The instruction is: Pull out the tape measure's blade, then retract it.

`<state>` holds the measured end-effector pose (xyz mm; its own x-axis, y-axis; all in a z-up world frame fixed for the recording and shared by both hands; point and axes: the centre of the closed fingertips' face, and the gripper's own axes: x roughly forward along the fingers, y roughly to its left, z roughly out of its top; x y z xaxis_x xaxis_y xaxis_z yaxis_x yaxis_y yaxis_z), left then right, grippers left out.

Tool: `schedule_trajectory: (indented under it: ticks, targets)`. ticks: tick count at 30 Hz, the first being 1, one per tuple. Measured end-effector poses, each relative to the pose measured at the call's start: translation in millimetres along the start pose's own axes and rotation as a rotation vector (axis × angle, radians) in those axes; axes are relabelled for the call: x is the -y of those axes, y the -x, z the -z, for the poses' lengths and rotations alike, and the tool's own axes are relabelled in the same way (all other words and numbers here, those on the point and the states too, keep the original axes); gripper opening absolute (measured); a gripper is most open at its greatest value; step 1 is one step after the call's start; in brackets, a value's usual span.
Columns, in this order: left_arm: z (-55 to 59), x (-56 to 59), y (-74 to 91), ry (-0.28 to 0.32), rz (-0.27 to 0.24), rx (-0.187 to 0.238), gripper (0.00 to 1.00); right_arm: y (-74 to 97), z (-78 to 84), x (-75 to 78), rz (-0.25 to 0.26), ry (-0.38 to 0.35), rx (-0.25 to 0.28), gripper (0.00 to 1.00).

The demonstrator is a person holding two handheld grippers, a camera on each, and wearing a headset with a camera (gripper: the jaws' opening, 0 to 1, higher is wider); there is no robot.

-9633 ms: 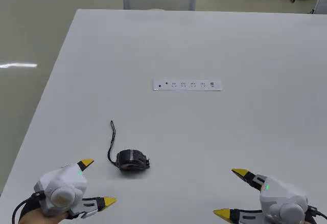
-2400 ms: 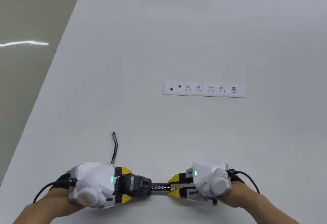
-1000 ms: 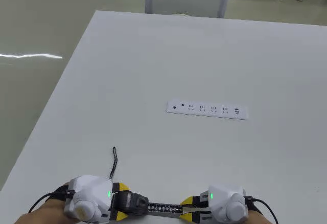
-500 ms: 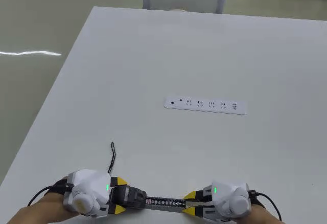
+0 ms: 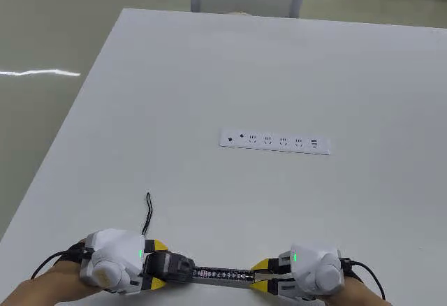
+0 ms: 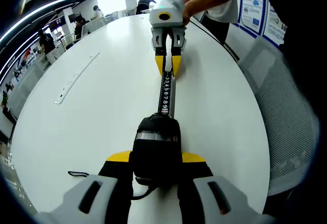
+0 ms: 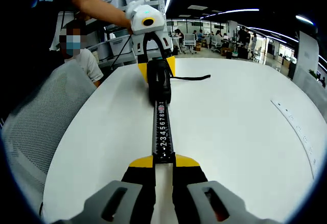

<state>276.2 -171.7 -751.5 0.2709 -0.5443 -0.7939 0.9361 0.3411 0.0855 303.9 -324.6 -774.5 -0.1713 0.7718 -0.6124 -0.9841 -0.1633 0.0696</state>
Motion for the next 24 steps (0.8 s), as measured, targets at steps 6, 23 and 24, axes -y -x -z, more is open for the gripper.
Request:
schedule_trajectory:
  ticks: [6,23,24]
  targets:
    - [-0.3,0.2,0.4,0.002,-0.001,-0.002,0.29,2.9,0.6,0.2,-0.005,-0.007,0.000,0.08]
    - [0.1,0.3,0.3,0.000,0.005,-0.008,0.29,15.5,10.8,0.0,0.002,-0.019,-0.004,0.08]
    - [-0.1,0.4,0.3,-0.001,0.006,-0.009,0.29,16.2,11.6,-0.1,0.003,-0.019,-0.006,0.08]
